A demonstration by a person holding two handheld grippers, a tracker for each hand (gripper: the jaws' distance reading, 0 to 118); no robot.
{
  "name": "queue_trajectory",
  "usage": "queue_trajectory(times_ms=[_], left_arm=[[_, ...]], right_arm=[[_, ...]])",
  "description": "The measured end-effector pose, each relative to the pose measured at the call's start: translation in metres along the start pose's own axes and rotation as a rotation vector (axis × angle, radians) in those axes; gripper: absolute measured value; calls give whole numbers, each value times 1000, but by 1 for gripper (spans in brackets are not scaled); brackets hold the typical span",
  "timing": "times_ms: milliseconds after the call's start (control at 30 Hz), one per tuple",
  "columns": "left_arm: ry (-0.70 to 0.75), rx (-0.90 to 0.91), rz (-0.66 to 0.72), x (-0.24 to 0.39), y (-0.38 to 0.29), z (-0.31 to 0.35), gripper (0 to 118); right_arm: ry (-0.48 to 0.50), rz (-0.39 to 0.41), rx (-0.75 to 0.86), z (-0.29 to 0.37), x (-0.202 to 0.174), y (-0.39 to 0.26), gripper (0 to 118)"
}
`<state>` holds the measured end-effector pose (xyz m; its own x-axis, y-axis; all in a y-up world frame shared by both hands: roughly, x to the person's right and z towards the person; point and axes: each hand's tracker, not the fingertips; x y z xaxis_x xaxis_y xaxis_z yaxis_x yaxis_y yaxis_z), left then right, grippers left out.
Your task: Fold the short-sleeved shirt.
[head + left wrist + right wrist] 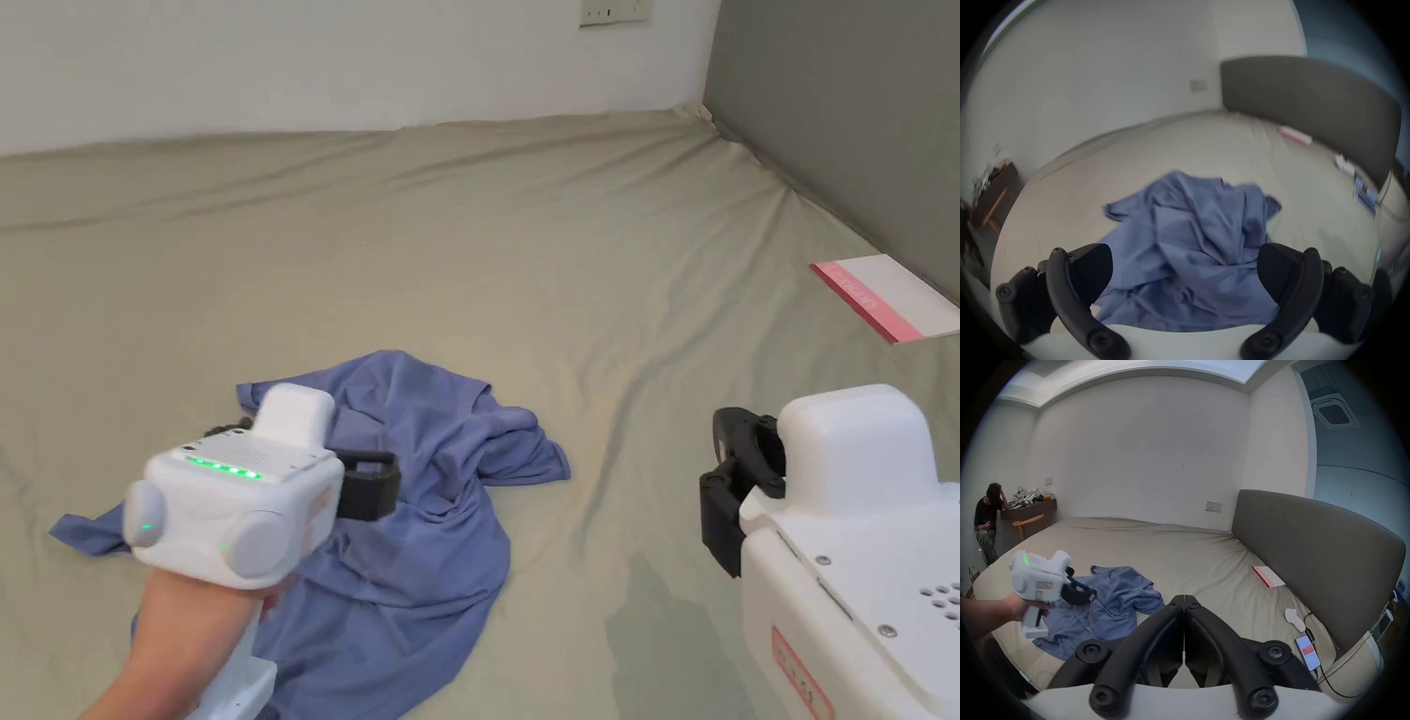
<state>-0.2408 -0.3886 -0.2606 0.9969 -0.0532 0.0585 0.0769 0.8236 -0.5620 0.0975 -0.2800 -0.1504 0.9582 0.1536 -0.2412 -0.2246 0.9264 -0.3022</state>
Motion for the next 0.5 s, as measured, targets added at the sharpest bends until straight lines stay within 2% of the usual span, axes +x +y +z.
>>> queue_trajectory(times_ms=[167, 267, 367, 400, 433, 500], left_arm=[[86, 219, 70, -34, 25, 114, 114], [129, 333, 110, -39, 28, 179, 95], [232, 428, 113, -34, 22, 232, 54], [240, 465, 126, -29, 19, 248, 33], [234, 481, 149, -27, 17, 258, 19], [172, 473, 187, -24, 13, 275, 3]], right_arm=[[44, 26, 69, 13, -21, 27, 1], [72, 44, 122, 21, -35, 43, 1], [105, 63, 175, 31, -52, 58, 1], [115, 74, 197, 35, -59, 62, 1], [120, 84, 214, 39, -65, 65, 1], [139, 102, 267, 48, -81, 68, 1]])
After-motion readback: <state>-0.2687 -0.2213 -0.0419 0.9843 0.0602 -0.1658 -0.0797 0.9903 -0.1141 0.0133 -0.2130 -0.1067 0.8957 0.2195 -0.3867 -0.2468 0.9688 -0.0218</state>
